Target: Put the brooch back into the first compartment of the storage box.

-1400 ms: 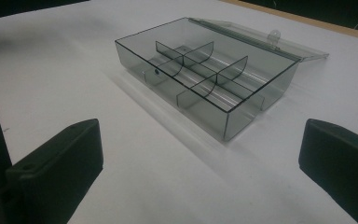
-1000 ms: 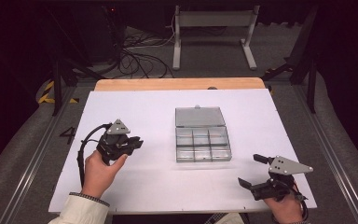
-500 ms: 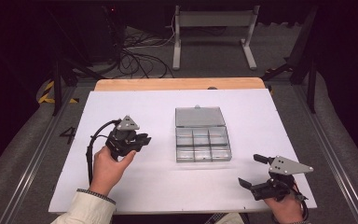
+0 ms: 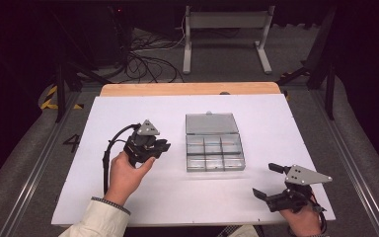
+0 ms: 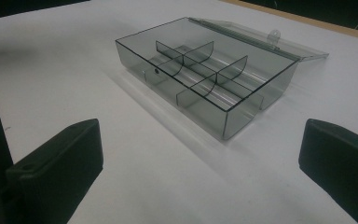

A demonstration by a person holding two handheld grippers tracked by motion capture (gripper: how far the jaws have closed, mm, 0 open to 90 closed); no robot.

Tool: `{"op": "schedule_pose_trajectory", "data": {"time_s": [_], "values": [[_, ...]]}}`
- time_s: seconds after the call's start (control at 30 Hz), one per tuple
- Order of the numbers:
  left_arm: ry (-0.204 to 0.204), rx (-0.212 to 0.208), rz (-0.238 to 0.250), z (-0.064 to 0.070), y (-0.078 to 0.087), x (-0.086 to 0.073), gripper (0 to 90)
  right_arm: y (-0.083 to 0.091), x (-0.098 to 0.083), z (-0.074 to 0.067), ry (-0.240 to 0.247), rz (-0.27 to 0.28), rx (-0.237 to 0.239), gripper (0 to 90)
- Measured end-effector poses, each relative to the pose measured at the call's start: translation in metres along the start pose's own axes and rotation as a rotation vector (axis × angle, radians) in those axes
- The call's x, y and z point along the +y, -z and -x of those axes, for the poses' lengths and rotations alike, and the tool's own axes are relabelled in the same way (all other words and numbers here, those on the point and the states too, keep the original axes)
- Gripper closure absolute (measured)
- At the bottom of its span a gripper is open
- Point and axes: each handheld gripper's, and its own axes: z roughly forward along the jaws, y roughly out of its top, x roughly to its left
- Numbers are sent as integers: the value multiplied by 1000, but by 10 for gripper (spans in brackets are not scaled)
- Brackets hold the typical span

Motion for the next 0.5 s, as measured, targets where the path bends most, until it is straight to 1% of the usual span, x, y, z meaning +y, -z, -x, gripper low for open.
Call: {"op": "schedule_pose_trajectory", "data": {"time_s": [0.27, 0.5], "values": [[-26, -6, -4, 8, -7, 12, 774, 0, 0, 0, 4, -3, 2, 4], [-30, -10, -9, 13, -16, 18, 774, 0, 0, 0, -1, 0, 4, 4]]}}
